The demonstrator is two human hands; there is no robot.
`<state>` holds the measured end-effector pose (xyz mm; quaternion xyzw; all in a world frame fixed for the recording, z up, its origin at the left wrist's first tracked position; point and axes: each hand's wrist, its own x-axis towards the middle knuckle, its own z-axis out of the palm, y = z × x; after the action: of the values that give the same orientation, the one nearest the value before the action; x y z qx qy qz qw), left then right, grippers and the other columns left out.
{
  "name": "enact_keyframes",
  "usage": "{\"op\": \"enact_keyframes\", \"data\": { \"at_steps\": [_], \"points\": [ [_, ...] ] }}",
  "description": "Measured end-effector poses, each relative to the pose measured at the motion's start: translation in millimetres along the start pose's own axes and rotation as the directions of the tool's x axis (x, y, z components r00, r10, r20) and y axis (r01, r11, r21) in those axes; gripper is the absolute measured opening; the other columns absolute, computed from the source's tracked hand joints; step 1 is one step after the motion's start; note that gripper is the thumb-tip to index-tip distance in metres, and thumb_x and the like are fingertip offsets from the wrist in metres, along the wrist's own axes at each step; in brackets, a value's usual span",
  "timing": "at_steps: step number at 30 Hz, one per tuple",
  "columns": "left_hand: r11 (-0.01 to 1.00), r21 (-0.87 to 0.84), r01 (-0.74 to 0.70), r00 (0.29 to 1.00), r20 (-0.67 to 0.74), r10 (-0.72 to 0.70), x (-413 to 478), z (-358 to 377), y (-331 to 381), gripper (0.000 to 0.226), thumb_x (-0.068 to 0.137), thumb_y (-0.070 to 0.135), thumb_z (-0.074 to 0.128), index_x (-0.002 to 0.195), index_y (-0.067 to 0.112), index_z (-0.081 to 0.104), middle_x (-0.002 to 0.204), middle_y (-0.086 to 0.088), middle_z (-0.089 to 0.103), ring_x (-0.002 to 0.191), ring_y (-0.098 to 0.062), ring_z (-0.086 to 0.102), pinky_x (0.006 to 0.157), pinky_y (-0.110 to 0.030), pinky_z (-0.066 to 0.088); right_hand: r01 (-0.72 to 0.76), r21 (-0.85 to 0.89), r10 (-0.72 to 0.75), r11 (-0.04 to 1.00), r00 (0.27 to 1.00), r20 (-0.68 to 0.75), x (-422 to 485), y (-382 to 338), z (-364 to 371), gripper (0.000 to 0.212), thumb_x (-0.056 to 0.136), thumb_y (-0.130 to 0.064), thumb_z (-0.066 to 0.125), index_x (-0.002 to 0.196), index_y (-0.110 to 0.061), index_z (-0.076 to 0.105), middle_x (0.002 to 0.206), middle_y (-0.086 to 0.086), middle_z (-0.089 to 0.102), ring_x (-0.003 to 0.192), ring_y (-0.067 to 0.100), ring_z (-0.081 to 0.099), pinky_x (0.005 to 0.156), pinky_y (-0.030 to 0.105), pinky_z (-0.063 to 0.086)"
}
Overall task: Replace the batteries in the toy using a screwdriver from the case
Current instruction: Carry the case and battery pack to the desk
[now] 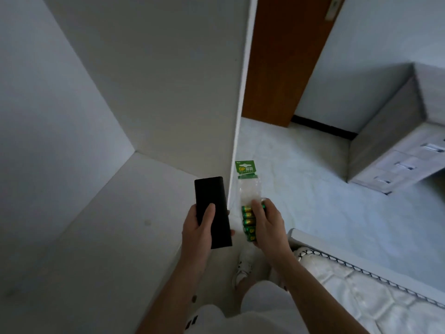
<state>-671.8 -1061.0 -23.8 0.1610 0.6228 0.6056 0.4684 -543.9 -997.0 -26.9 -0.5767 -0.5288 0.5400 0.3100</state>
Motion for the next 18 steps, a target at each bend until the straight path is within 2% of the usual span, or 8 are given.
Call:
{"op": "enact_keyframes", "data": {
  "at_steps": [6, 9, 18],
  "points": [
    [0.997, 0.079, -0.013, 0.985, 0.170, -0.001, 15.8, 61.5, 8.0, 0.026, 0.099, 0.024, 0.056, 0.117, 0.005, 0.059, 0.089, -0.012, 0.076, 0.070, -0.036, 0.073, 0.056, -0.037, 0.059, -0.031, 0.038, 0.037, 0.999, 0.983, -0.182, 29.4, 7.3, -51.5, 0.030, 0.103, -0.036, 0.047, 0.084, -0.014, 0.053, 0.069, 0.005, 0.060, 0.062, 0.021, 0.060, 0.055, 0.039, 0.050],
    [0.992, 0.126, -0.012, 0.970, 0.243, -0.019, 35.1, 95.4, 11.9, 0.027, 0.099, 0.026, 0.055, 0.119, 0.008, 0.058, 0.094, -0.015, 0.075, 0.068, -0.038, 0.072, 0.054, -0.033, 0.057, -0.055, 0.104, 0.078, 0.993, 0.970, -0.231, 52.9, 9.9, -74.5, 0.029, 0.104, -0.038, 0.046, 0.084, -0.017, 0.052, 0.069, 0.003, 0.059, 0.062, 0.022, 0.059, 0.053, 0.036, 0.048],
    [0.969, 0.247, -0.010, 0.930, 0.358, -0.082, 129.2, 229.3, 25.7, 0.024, 0.100, 0.028, 0.055, 0.117, 0.011, 0.059, 0.094, -0.012, 0.076, 0.069, -0.037, 0.073, 0.058, -0.036, 0.058, -0.077, 0.222, 0.156, 0.972, 0.919, -0.363, 170.0, -3.0, -152.1, 0.030, 0.104, -0.037, 0.045, 0.083, -0.017, 0.051, 0.070, 0.002, 0.058, 0.062, 0.020, 0.057, 0.055, 0.034, 0.047]
  ]
}}
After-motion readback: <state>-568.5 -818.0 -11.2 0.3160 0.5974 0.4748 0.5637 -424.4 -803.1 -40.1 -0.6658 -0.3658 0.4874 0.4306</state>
